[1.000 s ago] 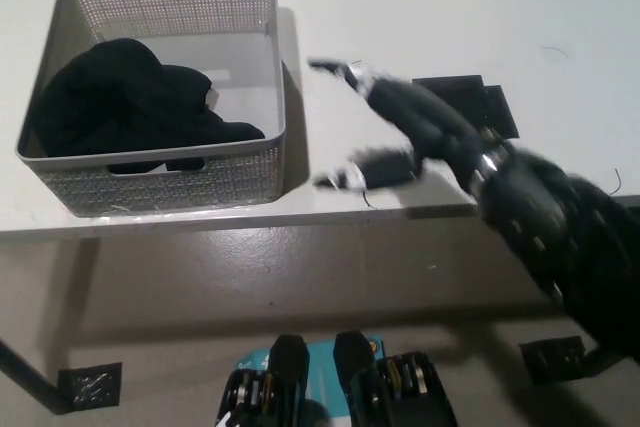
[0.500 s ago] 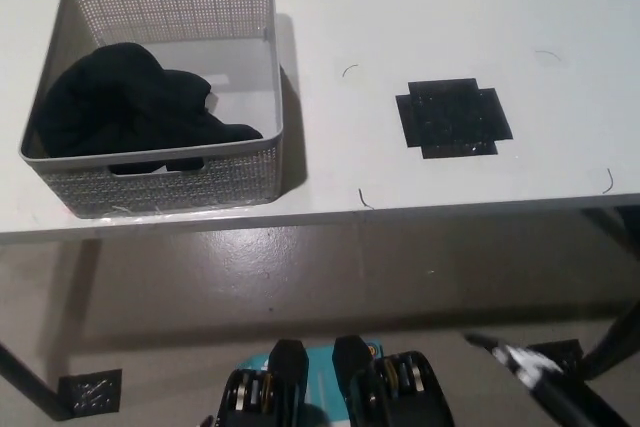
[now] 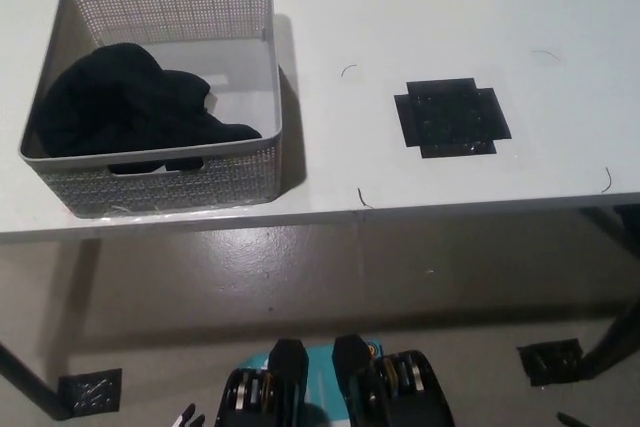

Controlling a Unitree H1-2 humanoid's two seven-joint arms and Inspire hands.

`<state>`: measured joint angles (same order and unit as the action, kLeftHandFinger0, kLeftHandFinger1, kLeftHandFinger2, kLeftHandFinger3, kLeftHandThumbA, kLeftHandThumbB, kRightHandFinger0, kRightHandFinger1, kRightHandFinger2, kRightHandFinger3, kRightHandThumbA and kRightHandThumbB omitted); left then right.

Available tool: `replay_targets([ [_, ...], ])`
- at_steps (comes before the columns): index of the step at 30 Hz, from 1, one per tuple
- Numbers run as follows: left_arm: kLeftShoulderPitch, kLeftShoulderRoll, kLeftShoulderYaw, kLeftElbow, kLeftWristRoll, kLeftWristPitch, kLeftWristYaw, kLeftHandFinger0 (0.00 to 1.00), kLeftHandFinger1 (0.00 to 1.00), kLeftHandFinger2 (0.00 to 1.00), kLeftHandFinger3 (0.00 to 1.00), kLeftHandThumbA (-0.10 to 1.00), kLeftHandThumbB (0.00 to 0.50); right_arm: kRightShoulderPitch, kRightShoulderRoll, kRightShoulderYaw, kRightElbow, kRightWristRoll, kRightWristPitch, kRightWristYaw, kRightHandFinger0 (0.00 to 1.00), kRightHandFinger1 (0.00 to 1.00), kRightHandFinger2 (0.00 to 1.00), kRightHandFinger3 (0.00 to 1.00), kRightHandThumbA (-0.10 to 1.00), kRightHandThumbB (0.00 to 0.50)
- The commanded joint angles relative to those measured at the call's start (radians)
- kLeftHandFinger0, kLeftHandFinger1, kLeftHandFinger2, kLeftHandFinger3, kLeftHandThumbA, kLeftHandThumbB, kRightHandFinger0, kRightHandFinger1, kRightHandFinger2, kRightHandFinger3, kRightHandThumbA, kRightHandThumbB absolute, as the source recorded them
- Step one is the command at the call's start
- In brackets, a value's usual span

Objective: Use the right hand to pick up a t shirt on the right hand side and place it into a contianer on the left side

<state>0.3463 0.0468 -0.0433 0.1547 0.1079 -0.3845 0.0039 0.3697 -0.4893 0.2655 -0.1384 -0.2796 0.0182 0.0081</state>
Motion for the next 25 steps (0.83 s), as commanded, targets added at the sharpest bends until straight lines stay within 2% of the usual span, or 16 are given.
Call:
replay_targets([
  [1, 0.016, 0.018, 0.077, -0.076, -0.086, -0.085, 0.054, 1.00, 1.00, 1.00, 1.00, 1.00, 0.424, -0.035, 0.128, -0.091, 0.324, 0.152, -0.488, -0.190, 1.00, 1.00, 1.00, 1.00, 1.00, 0.177],
  [2, 0.010, 0.020, 0.083, -0.072, -0.094, -0.085, 0.047, 1.00, 1.00, 1.00, 1.00, 1.00, 0.426, -0.043, 0.134, -0.091, 0.329, 0.152, -0.488, -0.187, 1.00, 1.00, 1.00, 1.00, 1.00, 0.180],
  [3, 0.004, 0.019, 0.096, -0.048, -0.103, -0.085, 0.045, 1.00, 1.00, 1.00, 1.00, 1.00, 0.419, -0.051, 0.158, -0.095, 0.332, 0.192, -0.488, -0.135, 1.00, 1.00, 1.00, 1.00, 1.00, 0.151],
  [4, -0.003, 0.018, 0.106, -0.040, -0.112, -0.085, 0.042, 1.00, 1.00, 1.00, 1.00, 1.00, 0.403, -0.063, 0.171, -0.091, 0.336, 0.196, -0.488, -0.119, 1.00, 1.00, 1.00, 1.00, 1.00, 0.158],
  [6, -0.007, 0.014, 0.117, -0.034, -0.126, -0.085, 0.033, 1.00, 1.00, 1.00, 1.00, 1.00, 0.354, -0.082, 0.180, -0.078, 0.341, 0.192, -0.488, -0.096, 1.00, 1.00, 1.00, 1.00, 1.00, 0.121],
  [7, -0.009, 0.014, 0.122, -0.031, -0.125, -0.085, 0.031, 1.00, 1.00, 1.00, 1.00, 1.00, 0.359, -0.089, 0.182, -0.071, 0.345, 0.183, -0.488, -0.092, 1.00, 1.00, 1.00, 1.00, 1.00, 0.136],
  [9, -0.016, 0.016, 0.128, -0.028, -0.112, -0.085, 0.035, 1.00, 1.00, 1.00, 1.00, 1.00, 0.368, -0.103, 0.179, -0.051, 0.351, 0.153, -0.488, -0.093, 1.00, 1.00, 1.00, 1.00, 1.00, 0.123],
  [10, -0.018, 0.014, 0.131, -0.027, -0.103, -0.085, 0.042, 1.00, 1.00, 1.00, 1.00, 1.00, 0.378, -0.108, 0.166, -0.023, 0.344, 0.114, -0.488, -0.115, 1.00, 1.00, 1.00, 1.00, 1.00, 0.085],
  [11, -0.023, 0.015, 0.130, -0.027, -0.097, -0.085, 0.042, 1.00, 1.00, 1.00, 1.00, 1.00, 0.361, -0.115, 0.148, 0.004, 0.346, 0.054, -0.488, -0.158, 1.00, 1.00, 1.00, 1.00, 1.00, 0.084],
  [14, -0.046, 0.012, 0.122, -0.012, -0.081, -0.085, 0.043, 1.00, 1.00, 1.00, 1.00, 1.00, 0.377, -0.120, 0.135, 0.005, 0.345, 0.034, -0.488, -0.198, 1.00, 1.00, 1.00, 1.00, 1.00, 0.058],
  [15, -0.053, 0.012, 0.122, -0.009, -0.080, -0.085, 0.042, 1.00, 1.00, 1.00, 1.00, 1.00, 0.376, -0.125, 0.131, 0.008, 0.351, 0.031, -0.488, -0.212, 1.00, 1.00, 1.00, 1.00, 1.00, 0.058],
  [16, -0.057, 0.015, 0.120, -0.005, -0.070, -0.085, 0.046, 1.00, 1.00, 1.00, 1.00, 1.00, 0.354, -0.130, 0.129, -0.002, 0.359, 0.046, -0.488, -0.205, 1.00, 1.00, 1.00, 1.00, 1.00, 0.078],
  [19, -0.077, 0.009, 0.112, 0.008, -0.061, -0.085, 0.051, 1.00, 1.00, 1.00, 1.00, 1.00, 0.366, -0.142, 0.116, -0.018, 0.371, 0.063, -0.488, -0.219, 1.00, 1.00, 1.00, 1.00, 1.00, 0.067],
  [21, -0.091, 0.011, 0.112, 0.013, -0.062, -0.085, 0.047, 1.00, 1.00, 1.00, 1.00, 1.00, 0.391, -0.159, 0.106, -0.040, 0.402, 0.079, -0.488, -0.215, 1.00, 1.00, 1.00, 1.00, 1.00, 0.116],
  [25, -0.113, 0.013, 0.107, 0.023, -0.051, -0.085, 0.060, 1.00, 1.00, 1.00, 1.00, 1.00, 0.377, -0.183, 0.097, -0.045, 0.421, 0.091, -0.488, -0.224, 1.00, 1.00, 1.00, 1.00, 1.00, 0.130],
])
